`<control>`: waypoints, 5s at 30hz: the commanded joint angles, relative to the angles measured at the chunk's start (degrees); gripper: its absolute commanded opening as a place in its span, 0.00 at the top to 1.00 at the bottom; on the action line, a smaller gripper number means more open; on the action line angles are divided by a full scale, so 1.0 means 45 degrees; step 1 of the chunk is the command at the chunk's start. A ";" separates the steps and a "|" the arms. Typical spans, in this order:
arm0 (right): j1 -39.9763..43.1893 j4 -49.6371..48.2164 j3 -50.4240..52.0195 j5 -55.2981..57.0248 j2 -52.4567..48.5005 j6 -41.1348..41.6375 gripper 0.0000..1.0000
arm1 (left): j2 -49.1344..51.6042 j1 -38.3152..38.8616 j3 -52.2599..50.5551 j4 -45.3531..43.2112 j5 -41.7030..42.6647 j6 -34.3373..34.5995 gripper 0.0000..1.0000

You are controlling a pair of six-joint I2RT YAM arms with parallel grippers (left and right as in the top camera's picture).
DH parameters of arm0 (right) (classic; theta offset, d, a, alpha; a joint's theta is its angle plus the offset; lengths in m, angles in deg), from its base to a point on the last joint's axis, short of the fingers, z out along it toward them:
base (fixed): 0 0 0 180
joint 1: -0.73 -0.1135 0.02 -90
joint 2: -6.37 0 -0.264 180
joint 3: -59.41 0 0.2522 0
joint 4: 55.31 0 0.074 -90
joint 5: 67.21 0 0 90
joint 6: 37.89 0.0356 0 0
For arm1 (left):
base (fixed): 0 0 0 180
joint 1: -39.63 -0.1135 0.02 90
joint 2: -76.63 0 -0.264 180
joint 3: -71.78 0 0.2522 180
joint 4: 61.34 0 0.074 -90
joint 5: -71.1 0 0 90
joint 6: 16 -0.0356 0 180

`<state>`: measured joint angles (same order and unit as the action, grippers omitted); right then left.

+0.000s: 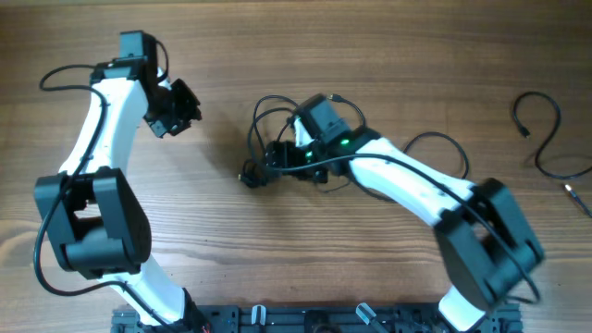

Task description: Untangle cables

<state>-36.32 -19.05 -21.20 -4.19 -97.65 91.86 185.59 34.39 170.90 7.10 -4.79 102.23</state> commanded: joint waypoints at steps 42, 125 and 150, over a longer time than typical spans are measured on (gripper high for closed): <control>-0.1977 -0.2535 -0.0049 0.2705 -0.0092 -0.6139 0.69 | 0.0160 -0.0364 -0.0015 -0.0010 -0.0053 -0.0223 0.49; -0.1229 -0.3055 -0.0039 0.1729 -0.0981 -0.2118 0.96 | 0.0160 -0.0364 -0.0015 0.0010 -0.0063 -0.0233 0.23; 0.2108 -0.2385 -0.0039 -0.8310 -0.0981 -0.6863 0.96 | 0.0160 0.0457 -0.0015 0.4585 1.0210 -1.6577 0.69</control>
<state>-26.82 -30.76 -21.22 -36.25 -103.56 67.81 185.59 34.09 170.86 26.01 37.65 42.08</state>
